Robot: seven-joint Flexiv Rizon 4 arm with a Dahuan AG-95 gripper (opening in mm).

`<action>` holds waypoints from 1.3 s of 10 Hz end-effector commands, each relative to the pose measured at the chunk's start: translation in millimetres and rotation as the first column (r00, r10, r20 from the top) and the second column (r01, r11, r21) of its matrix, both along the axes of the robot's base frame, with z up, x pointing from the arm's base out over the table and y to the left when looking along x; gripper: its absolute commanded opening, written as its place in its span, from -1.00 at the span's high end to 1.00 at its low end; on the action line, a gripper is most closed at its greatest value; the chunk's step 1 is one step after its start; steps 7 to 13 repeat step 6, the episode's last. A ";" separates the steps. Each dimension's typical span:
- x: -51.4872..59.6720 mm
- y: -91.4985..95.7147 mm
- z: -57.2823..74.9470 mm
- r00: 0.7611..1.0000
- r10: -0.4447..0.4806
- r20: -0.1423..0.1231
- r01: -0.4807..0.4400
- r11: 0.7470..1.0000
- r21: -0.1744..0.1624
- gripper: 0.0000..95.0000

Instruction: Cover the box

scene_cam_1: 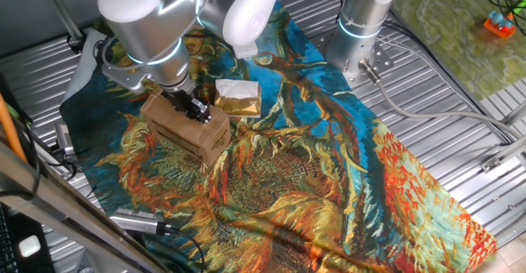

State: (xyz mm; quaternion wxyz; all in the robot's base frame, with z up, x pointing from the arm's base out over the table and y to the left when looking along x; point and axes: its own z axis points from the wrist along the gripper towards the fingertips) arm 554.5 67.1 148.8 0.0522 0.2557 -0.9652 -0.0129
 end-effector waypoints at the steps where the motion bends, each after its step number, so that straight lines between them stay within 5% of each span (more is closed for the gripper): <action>1: -0.1 -0.1 -0.2 1.000 -0.005 0.001 0.005 1.000 -0.003 0.20; 2: -0.2 0.0 -0.1 1.000 -0.004 0.001 0.004 1.000 -0.003 0.20; 3: -0.2 0.0 -0.1 1.000 -0.005 0.000 0.005 1.000 -0.003 0.60; 13: -0.3 -0.1 0.0 1.000 -0.004 -0.001 0.004 1.000 -0.002 0.60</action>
